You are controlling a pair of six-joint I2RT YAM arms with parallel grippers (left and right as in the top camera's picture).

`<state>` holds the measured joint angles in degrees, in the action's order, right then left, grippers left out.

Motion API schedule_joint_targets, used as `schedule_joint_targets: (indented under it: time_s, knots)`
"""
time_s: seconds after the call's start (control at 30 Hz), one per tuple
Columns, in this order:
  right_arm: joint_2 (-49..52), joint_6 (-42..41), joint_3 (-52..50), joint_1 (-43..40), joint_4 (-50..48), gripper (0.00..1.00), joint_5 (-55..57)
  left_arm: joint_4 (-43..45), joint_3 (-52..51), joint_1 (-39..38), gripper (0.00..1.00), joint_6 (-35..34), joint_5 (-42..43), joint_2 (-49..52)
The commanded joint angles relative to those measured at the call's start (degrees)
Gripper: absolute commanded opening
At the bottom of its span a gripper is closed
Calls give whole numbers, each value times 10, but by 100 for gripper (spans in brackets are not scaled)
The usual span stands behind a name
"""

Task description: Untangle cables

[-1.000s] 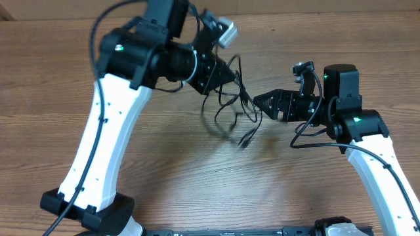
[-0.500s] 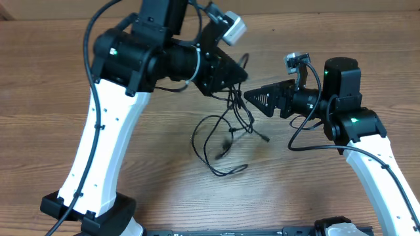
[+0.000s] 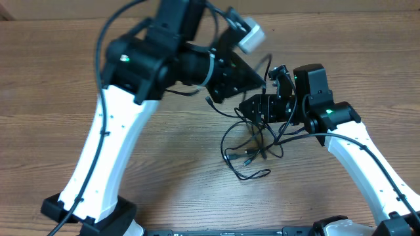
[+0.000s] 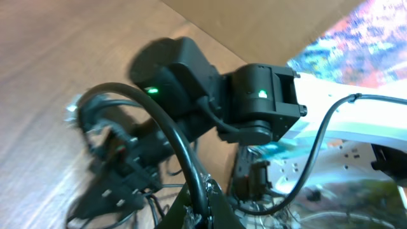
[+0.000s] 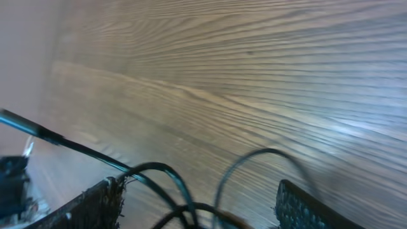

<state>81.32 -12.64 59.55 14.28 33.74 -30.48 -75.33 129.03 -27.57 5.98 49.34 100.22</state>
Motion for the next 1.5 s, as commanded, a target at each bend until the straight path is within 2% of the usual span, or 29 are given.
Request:
schedule_joint_targets:
  time_s: [0.0, 0.13, 0.2, 0.27, 0.43, 0.57, 0.7, 0.73, 0.83, 0.97, 1.07, 1.23, 1.3, 1.47]
  knots:
    - [1, 1, 0, -19, 1, 76, 25, 6, 13, 49, 4, -4, 17, -61]
    - [1, 1, 0, -28, 4, 77, 25, 11, 13, 107, 4, -4, 17, -103]
    - [1, 3, 0, -29, 12, 81, 35, 22, 13, 152, 4, -5, 17, -134]
    - [1, 3, 0, -29, 30, 81, 59, 55, 13, 200, 4, -22, 17, -169]
    - [1, 3, 0, -29, 35, 81, 60, 95, 13, 254, 4, -28, 11, -203]
    - [1, 3, 0, -29, 28, 81, 23, 90, 13, 258, 4, -37, 11, -203]
    - [1, 10, 0, -29, -29, 86, -146, 80, 13, 258, 4, -42, 11, -192]
    - [1, 10, 0, -23, -62, 87, -219, 81, 13, 258, 4, -53, 11, -187]
    - [1, 10, 0, -3, -104, 88, -262, 86, 13, 257, 4, -87, 11, -177]
    - [1, 10, 0, 34, -138, 90, -262, 95, 13, 257, 4, -145, 16, -161]
    - [1, 10, 0, 61, -158, 91, -260, 97, 13, 257, 4, -163, 22, -153]
    - [1, 10, 0, 94, -157, 91, -214, 119, 13, 257, 4, -205, 28, -148]
    - [1, 9, 0, 102, -157, 91, -196, 138, 13, 257, 4, -243, 30, -147]
    - [1, -11, 0, 102, -165, 91, -152, 141, 13, 253, 4, -254, 69, -147]
